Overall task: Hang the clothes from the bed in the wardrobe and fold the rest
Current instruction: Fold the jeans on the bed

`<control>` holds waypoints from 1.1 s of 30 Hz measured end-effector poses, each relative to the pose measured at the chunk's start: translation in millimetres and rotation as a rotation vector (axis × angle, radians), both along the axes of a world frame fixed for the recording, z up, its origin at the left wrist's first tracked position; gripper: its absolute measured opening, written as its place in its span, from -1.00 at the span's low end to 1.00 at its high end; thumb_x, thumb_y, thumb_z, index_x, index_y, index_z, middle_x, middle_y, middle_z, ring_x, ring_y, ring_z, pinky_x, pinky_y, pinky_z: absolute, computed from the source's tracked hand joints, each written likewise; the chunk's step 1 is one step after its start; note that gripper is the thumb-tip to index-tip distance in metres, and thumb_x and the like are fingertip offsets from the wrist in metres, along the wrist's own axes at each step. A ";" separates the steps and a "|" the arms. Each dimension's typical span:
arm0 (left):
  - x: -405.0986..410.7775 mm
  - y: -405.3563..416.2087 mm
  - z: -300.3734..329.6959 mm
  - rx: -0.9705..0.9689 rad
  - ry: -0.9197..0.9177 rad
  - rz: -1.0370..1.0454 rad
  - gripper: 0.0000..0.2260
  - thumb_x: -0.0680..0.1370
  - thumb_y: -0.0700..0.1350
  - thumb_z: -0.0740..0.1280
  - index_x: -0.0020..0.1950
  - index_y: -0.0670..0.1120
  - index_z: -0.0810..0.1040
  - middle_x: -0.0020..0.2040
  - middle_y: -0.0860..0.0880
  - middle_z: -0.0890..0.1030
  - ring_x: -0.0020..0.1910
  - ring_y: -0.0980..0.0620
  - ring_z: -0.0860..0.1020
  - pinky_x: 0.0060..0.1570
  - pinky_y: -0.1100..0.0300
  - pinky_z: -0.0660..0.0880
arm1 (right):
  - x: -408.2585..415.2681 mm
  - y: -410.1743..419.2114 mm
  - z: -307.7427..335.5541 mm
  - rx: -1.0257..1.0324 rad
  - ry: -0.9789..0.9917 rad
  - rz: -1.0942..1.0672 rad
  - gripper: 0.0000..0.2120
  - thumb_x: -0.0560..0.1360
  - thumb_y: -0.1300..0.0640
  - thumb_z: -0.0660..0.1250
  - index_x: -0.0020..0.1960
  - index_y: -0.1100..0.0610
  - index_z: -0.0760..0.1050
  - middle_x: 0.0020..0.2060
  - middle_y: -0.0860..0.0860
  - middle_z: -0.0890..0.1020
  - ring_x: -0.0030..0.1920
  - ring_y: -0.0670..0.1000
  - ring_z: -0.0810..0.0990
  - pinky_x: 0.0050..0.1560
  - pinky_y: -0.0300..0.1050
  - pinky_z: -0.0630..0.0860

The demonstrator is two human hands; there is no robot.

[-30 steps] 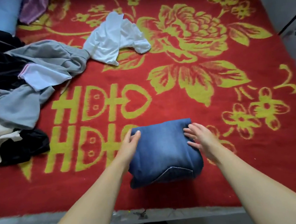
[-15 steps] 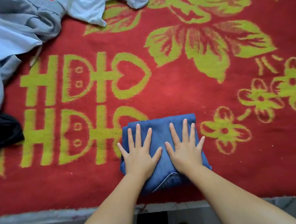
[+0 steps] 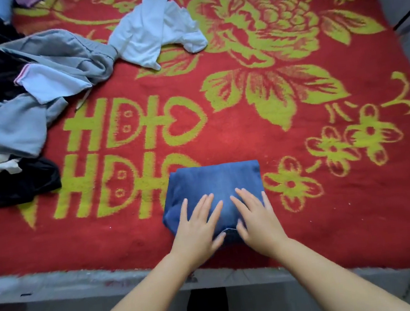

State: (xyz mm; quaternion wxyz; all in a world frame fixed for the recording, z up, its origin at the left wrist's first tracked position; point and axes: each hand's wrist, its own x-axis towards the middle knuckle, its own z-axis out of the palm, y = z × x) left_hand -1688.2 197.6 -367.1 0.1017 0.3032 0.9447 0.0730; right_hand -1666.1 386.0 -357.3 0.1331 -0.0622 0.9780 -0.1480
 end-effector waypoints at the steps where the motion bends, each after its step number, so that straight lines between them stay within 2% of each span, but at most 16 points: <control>1: 18.4 -0.1 -2.5 -0.037 0.009 -0.018 -0.25 0.29 0.14 0.46 0.41 -0.08 0.31 0.39 -0.16 0.44 0.39 -0.06 0.33 0.31 -0.26 0.17 | 19.1 -0.4 -5.1 0.036 0.008 0.039 -0.32 0.28 0.08 0.42 0.37 0.16 0.38 0.38 0.11 0.43 0.40 0.09 0.37 0.39 0.31 0.21; 3: 50.1 -1.2 -15.7 -0.133 -0.003 -0.003 -0.10 0.16 0.00 0.56 0.44 -0.08 0.28 0.42 -0.18 0.38 0.43 -0.08 0.27 0.30 -0.30 0.15 | 49.3 -1.1 -21.1 0.117 -0.011 0.115 -0.09 0.18 0.01 0.51 0.45 0.17 0.23 0.43 0.14 0.35 0.46 0.10 0.24 0.37 0.34 0.13; 6: 66.3 -2.1 -40.1 -0.200 0.068 0.068 -0.02 0.17 -0.16 0.54 0.52 -0.06 0.15 0.50 -0.18 0.20 0.50 -0.12 0.09 0.34 -0.35 0.07 | 60.3 1.0 -49.8 0.240 0.041 0.152 0.20 0.10 0.05 0.56 0.55 0.12 -0.06 0.50 0.13 0.19 0.53 0.14 0.04 0.40 0.38 -0.02; 9: 49.9 -1.3 -54.9 -0.197 0.175 0.081 -0.09 0.21 -0.18 0.51 0.50 -0.05 0.18 0.48 -0.18 0.20 0.49 -0.14 0.11 0.32 -0.38 0.09 | 41.8 0.9 -71.7 0.285 0.157 0.129 0.21 0.12 0.20 0.53 0.56 0.07 -0.15 0.50 0.10 0.14 0.55 0.12 -0.11 0.42 0.38 -0.12; 13: 22.2 -4.2 -68.7 -0.225 0.253 0.047 -0.19 0.27 -0.18 0.47 0.47 0.00 0.21 0.46 -0.23 0.23 0.44 -0.15 0.23 0.24 -0.42 0.19 | 18.2 1.1 -86.6 0.320 0.236 0.119 0.02 0.16 0.23 0.52 0.51 0.07 0.08 0.47 0.14 0.21 0.48 0.18 0.15 0.37 0.34 -0.04; 15: 13.2 -5.2 -67.3 -0.223 0.235 0.047 -0.21 0.29 -0.17 0.46 0.47 0.02 0.21 0.44 -0.28 0.28 0.42 -0.17 0.29 0.19 -0.40 0.30 | 10.0 1.1 -84.3 0.315 0.246 0.129 -0.06 0.16 0.20 0.53 0.45 0.06 0.19 0.40 0.16 0.37 0.40 0.19 0.33 0.29 0.33 0.15; 17: 2.3 -4.4 -60.3 -0.250 0.125 0.050 -0.08 0.14 -0.10 0.57 0.43 0.02 0.24 0.36 -0.29 0.43 0.34 -0.16 0.44 0.06 -0.30 0.43 | 0.0 1.8 -78.6 0.327 0.244 0.156 -0.13 0.11 0.17 0.56 0.38 0.07 0.36 0.25 0.14 0.55 0.25 0.18 0.53 0.14 0.27 0.41; 19: -9.6 -1.8 -49.7 -0.251 0.034 0.079 0.05 -0.05 -0.08 0.63 0.39 0.01 0.26 0.22 -0.24 0.55 0.19 -0.12 0.56 -0.13 -0.15 0.51 | -11.3 3.2 -66.8 0.333 0.232 0.180 -0.23 0.03 0.16 0.60 0.25 0.08 0.55 0.09 0.10 0.65 0.07 0.15 0.64 -0.04 0.21 0.54; 21: -19.6 2.9 -33.3 -0.212 -0.024 0.123 0.03 -0.04 -0.10 0.63 0.38 -0.02 0.29 0.12 -0.16 0.59 0.09 -0.08 0.58 -0.22 -0.03 0.49 | -22.7 2.7 -49.8 0.326 0.207 0.183 -0.28 -0.04 0.15 0.62 0.13 0.07 0.62 -0.06 0.05 0.68 -0.08 0.11 0.67 -0.15 0.14 0.56; 22: -27.5 4.4 -21.0 -0.193 -0.034 0.152 -0.06 0.08 -0.11 0.60 0.41 -0.03 0.29 0.14 -0.12 0.56 0.11 -0.07 0.55 -0.19 -0.02 0.46 | -30.9 1.6 -37.7 0.320 0.194 0.181 -0.30 -0.06 0.13 0.63 0.10 0.06 0.63 -0.12 0.02 0.68 -0.14 0.09 0.67 -0.19 0.12 0.56; 24: -40.2 8.1 -2.7 -0.166 -0.068 0.201 -0.30 0.36 -0.17 0.43 0.45 -0.02 0.24 0.22 -0.04 0.47 0.23 -0.05 0.44 -0.08 0.01 0.38 | -45.3 -0.3 -19.9 0.303 0.185 0.176 -0.31 -0.09 0.10 0.64 0.05 0.04 0.64 -0.20 -0.02 0.67 -0.23 0.06 0.65 -0.22 0.10 0.55; 25: -48.5 7.8 5.9 -0.147 -0.079 0.222 -0.38 0.42 -0.20 0.37 0.44 -0.01 0.23 0.23 0.00 0.45 0.26 -0.03 0.40 -0.06 0.03 0.36 | -54.0 -2.1 -7.6 0.297 0.178 0.176 -0.32 -0.10 0.10 0.64 0.04 0.03 0.64 -0.22 -0.03 0.66 -0.25 0.06 0.65 -0.23 0.10 0.55; 29: -79.3 1.7 50.3 -0.066 -0.069 0.314 -0.55 0.46 -0.21 0.32 0.30 -0.01 0.28 0.20 0.07 0.44 0.24 0.01 0.38 -0.07 0.06 0.35 | -90.1 -11.1 42.5 0.308 0.213 0.204 -0.35 -0.06 0.12 0.62 0.03 0.02 0.64 -0.23 -0.03 0.66 -0.27 0.05 0.64 -0.20 0.10 0.55; 33: -107.1 -18.4 92.3 -0.024 0.013 0.363 -0.51 0.44 -0.25 0.31 0.34 -0.03 0.30 0.22 0.06 0.44 0.26 0.00 0.38 -0.03 0.03 0.35 | -127.1 -29.7 90.9 0.332 0.291 0.224 -0.36 -0.04 0.15 0.60 0.05 0.04 0.63 -0.21 -0.03 0.66 -0.24 0.06 0.65 -0.19 0.10 0.54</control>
